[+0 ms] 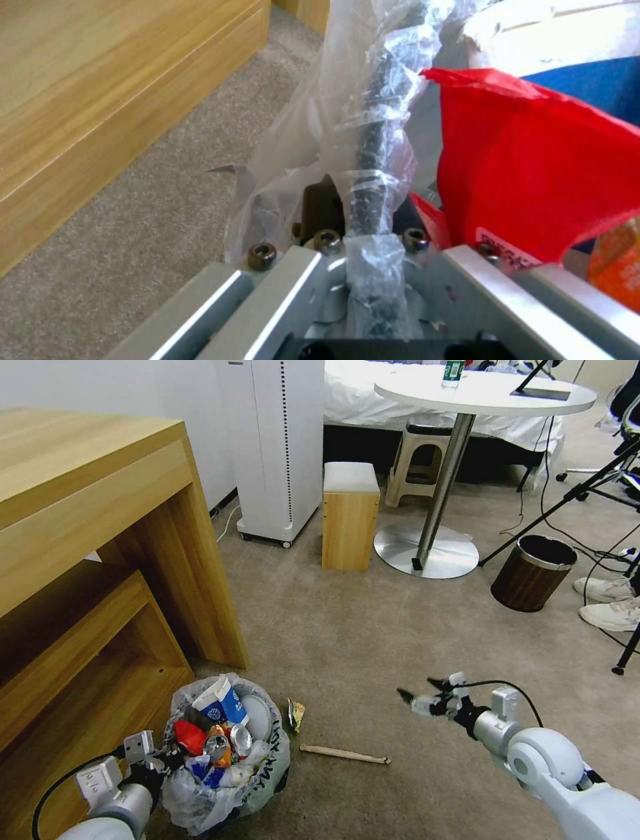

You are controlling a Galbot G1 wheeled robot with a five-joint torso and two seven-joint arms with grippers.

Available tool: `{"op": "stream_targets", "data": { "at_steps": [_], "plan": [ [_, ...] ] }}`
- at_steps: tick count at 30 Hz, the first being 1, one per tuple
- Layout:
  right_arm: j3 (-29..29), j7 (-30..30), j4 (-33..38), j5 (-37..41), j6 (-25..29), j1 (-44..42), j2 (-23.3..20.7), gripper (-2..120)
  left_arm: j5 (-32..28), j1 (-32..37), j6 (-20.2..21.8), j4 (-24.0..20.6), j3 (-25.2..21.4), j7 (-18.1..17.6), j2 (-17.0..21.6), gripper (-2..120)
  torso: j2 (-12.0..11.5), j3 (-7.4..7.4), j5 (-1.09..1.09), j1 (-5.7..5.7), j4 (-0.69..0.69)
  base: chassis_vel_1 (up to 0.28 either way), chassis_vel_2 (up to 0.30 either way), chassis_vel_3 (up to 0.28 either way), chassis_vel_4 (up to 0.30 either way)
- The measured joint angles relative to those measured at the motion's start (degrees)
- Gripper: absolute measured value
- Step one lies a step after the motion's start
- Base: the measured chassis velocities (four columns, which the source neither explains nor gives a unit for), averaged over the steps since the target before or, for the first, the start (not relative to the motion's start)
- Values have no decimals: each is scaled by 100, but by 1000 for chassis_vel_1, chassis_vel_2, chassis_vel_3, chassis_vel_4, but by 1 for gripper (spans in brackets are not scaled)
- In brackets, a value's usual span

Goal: Pick up the trash bin and place the garbage on the floor into it.

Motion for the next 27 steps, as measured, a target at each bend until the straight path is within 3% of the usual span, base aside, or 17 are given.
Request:
{"op": "stream_targets", "data": {
  "at_steps": [1,4,10,13,20,27],
  "plan": [
    [0,0,0,0,0,0,0,100,0,0,0,0,0,0,0,0,0,0,0,0,0,0,0,0,0],
    [-722,-218,-418,-265,-395,544,-197,100,79,-40,-36,86,26,28,-57,0,1,0,1,0,1,0,0,0,0],
    [-1640,-663,-1048,-891,-396,1256,-334,100,154,-87,-71,183,51,56,-125,0,0,0,2,0,1,0,0,0,0],
    [-2280,-1142,-1446,-1374,-20,1661,-402,99,226,-113,-98,255,77,81,-192,0,0,1,0,0,1,0,0,0,0],
    [-3160,-1333,-1819,-1785,524,2346,-334,87,315,-125,-155,304,103,111,-277,0,0,0,1,0,1,0,0,0,0],
    [-3741,-1546,-2232,-2161,1015,2985,-193,100,349,-127,-193,330,98,124,-314,0,0,0,-2,0,2,0,0,0,0]
  ]
}}
